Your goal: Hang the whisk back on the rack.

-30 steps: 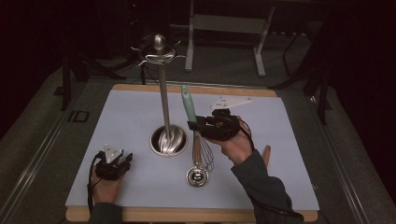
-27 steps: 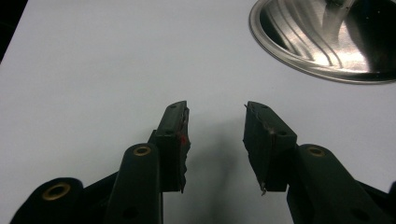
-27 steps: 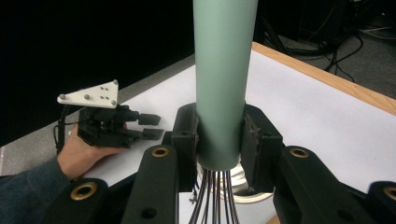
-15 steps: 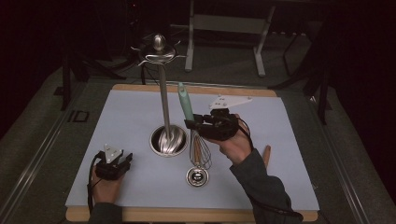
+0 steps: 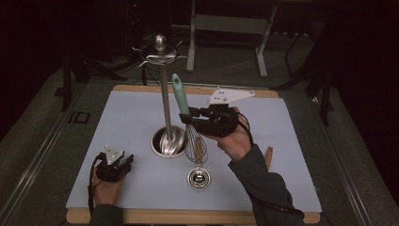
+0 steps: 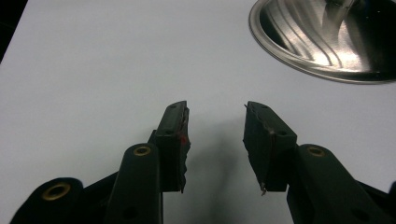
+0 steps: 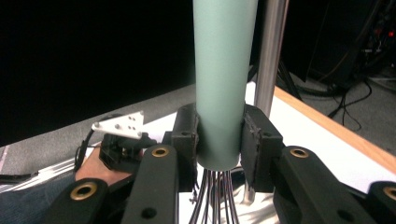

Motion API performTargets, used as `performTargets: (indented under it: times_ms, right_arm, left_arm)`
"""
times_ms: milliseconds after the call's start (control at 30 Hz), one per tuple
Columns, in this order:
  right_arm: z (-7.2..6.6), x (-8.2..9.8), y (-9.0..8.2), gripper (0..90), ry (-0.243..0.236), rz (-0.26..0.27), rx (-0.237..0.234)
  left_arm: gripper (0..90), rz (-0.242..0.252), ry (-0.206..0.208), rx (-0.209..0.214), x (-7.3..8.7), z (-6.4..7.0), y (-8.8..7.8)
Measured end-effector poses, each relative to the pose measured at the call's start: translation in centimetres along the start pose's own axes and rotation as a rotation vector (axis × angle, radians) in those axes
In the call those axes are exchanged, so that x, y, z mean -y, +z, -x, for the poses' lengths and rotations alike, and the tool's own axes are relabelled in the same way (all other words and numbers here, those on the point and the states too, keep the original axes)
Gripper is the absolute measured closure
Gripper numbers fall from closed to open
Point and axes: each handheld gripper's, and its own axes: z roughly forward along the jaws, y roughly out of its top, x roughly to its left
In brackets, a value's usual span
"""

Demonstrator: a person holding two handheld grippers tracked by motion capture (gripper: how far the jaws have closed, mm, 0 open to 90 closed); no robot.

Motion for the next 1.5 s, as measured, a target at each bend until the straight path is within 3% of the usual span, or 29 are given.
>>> performTargets:
  times_ms: [500,1367,1500]
  right_arm:
    - [-0.4,-2.3,0.6,69.5,-0.021,0.025,-0.018]
    - [0.6,-1.8,3.1,69.3,-0.024,0.034,0.004]
    - [0.5,-2.0,3.3,68.8,-0.047,0.021,0.038]
  left_arm:
    - [60.3,-0.001,0.001,0.002,0.0,0.0,0.0]
    - [60.2,0.002,-0.003,0.003,0.0,0.0,0.0]
    - [60.2,0.002,-0.003,0.003,0.0,0.0,0.0]
